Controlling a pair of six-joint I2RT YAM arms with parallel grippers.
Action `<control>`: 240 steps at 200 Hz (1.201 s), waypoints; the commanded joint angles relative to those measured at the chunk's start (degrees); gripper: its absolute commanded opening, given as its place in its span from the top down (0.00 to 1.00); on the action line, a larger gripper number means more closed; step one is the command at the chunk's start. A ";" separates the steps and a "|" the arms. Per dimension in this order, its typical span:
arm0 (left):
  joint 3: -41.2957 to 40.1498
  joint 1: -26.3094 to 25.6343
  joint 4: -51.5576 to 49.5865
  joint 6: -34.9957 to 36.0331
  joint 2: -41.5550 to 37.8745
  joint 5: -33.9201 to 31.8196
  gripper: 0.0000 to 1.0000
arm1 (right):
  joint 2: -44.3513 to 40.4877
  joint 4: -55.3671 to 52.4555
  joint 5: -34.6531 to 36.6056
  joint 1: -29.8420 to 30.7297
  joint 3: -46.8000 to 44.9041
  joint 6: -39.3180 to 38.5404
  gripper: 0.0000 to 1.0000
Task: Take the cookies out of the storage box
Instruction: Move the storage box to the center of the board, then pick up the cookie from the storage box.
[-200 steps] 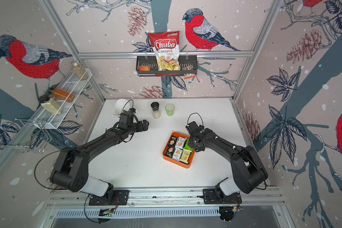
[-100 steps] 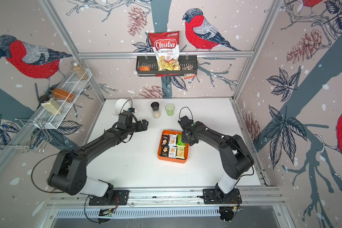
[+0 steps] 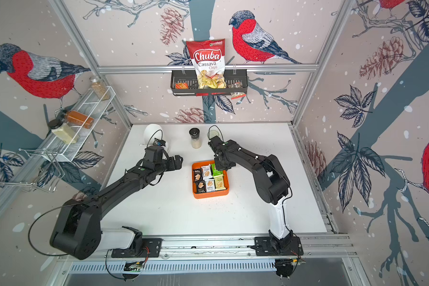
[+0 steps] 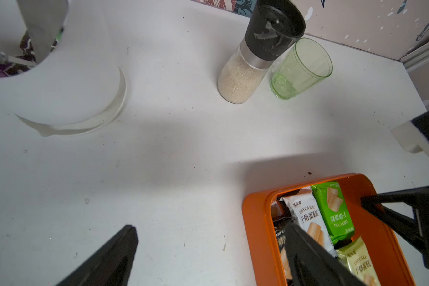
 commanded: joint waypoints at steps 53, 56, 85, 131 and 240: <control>-1.11 -0.03 1.12 -1.83 -1.57 0.16 0.03 | -0.46 -6.46 -0.56 0.31 7.37 -0.67 0.41; -0.92 -0.06 1.25 -1.86 -1.38 0.33 0.03 | -0.63 -6.53 -0.60 0.31 7.53 -0.68 0.39; 1.59 -0.08 2.46 -2.71 1.82 1.88 0.04 | -3.04 -6.92 -3.39 0.29 8.71 -0.45 0.32; 5.76 0.24 4.53 -6.35 8.98 6.87 0.04 | -4.19 -3.77 -10.93 0.49 8.56 1.95 0.32; 5.90 0.38 3.80 -7.03 10.88 6.71 0.04 | 0.89 1.66 -9.28 0.84 6.17 2.87 0.35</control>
